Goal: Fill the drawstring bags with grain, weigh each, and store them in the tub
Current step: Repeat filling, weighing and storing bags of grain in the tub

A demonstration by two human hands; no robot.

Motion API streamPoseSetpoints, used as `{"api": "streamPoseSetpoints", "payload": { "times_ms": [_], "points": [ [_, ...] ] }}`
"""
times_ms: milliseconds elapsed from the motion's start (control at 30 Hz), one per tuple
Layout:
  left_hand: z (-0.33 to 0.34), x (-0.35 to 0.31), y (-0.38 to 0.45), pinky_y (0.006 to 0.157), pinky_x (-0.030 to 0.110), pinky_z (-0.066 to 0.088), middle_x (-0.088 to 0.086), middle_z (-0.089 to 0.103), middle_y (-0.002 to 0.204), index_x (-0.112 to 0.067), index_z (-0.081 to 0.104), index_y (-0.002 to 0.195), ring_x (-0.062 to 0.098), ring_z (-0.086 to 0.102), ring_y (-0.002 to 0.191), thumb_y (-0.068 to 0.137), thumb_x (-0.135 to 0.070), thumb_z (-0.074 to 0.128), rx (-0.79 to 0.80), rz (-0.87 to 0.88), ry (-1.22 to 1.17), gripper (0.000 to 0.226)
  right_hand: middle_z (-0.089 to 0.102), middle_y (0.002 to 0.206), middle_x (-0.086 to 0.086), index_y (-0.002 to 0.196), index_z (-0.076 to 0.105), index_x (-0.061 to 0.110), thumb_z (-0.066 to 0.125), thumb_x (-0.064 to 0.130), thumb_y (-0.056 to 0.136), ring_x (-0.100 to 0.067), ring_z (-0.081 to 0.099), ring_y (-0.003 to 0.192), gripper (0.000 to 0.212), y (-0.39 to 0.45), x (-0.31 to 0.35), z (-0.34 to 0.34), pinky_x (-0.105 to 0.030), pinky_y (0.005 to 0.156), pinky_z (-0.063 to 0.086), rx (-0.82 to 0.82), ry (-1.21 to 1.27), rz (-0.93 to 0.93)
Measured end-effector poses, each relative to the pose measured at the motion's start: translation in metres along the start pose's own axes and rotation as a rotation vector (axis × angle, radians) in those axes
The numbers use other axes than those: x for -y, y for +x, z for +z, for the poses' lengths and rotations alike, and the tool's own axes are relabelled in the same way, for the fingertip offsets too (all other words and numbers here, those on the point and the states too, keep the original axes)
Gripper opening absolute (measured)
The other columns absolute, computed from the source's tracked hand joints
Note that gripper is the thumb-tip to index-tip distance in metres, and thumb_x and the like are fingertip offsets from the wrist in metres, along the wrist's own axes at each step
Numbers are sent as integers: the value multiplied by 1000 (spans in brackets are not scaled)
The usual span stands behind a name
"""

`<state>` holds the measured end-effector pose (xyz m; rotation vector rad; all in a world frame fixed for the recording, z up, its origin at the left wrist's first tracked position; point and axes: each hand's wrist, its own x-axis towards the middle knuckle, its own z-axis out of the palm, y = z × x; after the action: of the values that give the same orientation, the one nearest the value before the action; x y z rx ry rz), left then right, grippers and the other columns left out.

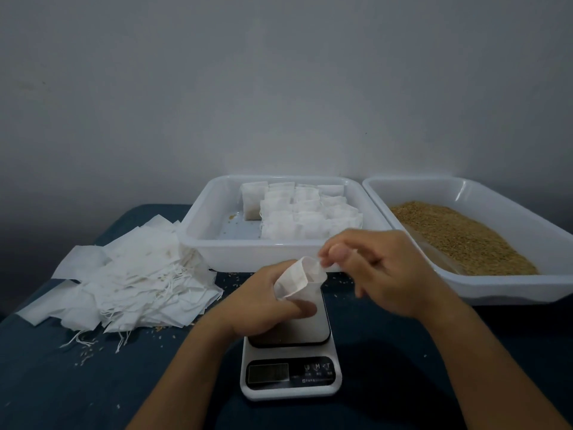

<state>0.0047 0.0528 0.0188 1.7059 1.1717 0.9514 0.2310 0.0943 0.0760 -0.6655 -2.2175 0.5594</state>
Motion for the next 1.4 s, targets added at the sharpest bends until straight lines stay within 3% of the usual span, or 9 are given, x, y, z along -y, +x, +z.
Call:
{"api": "streamPoseSetpoints", "payload": {
  "times_ms": [167, 267, 333, 467, 600, 867, 1067, 1233, 1400],
  "points": [
    [1, 2, 0, 66, 15, 43, -17, 60, 79, -40, 65, 86, 3, 55, 72, 78, -36, 80, -57, 37, 40, 18, 74, 102, 9, 113, 71, 31, 63, 43, 99, -2, 67, 81, 20, 9, -64, -54, -21, 69, 49, -404, -408, 406],
    [1, 6, 2, 66, 15, 44, -16, 61, 78, -39, 66, 88, 2, 55, 71, 81, -34, 80, -71, 49, 46, 17, 62, 143, -9, 146, 54, 16, 66, 42, 100, -29, 61, 122, 54, 4, -114, -93, -38, 98, 49, -24, -727, 859],
    [3, 7, 3, 65, 16, 45, -14, 61, 78, -37, 65, 88, 2, 55, 70, 81, -36, 81, -67, 62, 57, 17, 60, 146, -8, 145, 56, 15, 63, 48, 100, -29, 59, 125, 57, -2, -134, -103, -40, 102, 50, 219, -869, 991],
    [6, 8, 4, 65, 16, 43, -13, 58, 76, -31, 63, 87, 1, 53, 70, 77, -44, 78, -76, 83, 64, 22, 72, 92, 0, 99, 73, 15, 63, 39, 98, -17, 64, 81, 26, -5, -148, -99, -34, 73, 51, 366, -927, 1000],
    [6, 8, 3, 65, 15, 43, -11, 59, 77, -34, 66, 89, 3, 54, 70, 76, -42, 78, -89, 74, 48, 19, 68, 75, -1, 75, 66, 14, 66, 30, 97, -19, 62, 68, 28, 0, -150, -90, -31, 62, 48, 334, -932, 1007],
    [5, 11, 4, 67, 17, 43, -8, 61, 79, -34, 69, 94, 6, 54, 72, 80, -33, 78, -83, 60, 26, 17, 65, 104, -10, 112, 66, 6, 62, 40, 97, -30, 65, 97, 37, 24, -141, -122, -39, 80, 55, 199, -971, 1103],
    [3, 13, 4, 66, 17, 42, -11, 59, 77, -36, 69, 95, 5, 52, 71, 81, -36, 78, -74, 82, 29, 17, 59, 102, -12, 113, 69, 7, 56, 14, 99, -29, 57, 92, 21, 21, -160, -138, -35, 74, 48, 71, -1167, 1011],
    [4, 14, 4, 65, 16, 42, -12, 58, 77, -33, 68, 94, 4, 52, 71, 81, -31, 79, -88, 84, 27, 16, 45, 73, -3, 79, 56, 13, 61, 15, 97, -23, 53, 72, 19, 21, -182, -123, -34, 67, 44, 71, -1034, 1004],
    [4, 15, 5, 65, 16, 42, -11, 59, 79, -34, 69, 95, 4, 52, 71, 82, -31, 78, -99, 68, 22, 17, 60, 82, -5, 98, 71, 7, 63, 16, 101, -21, 58, 73, 13, 32, -203, -105, -32, 65, 47, 64, -869, 1047]
  ]
}}
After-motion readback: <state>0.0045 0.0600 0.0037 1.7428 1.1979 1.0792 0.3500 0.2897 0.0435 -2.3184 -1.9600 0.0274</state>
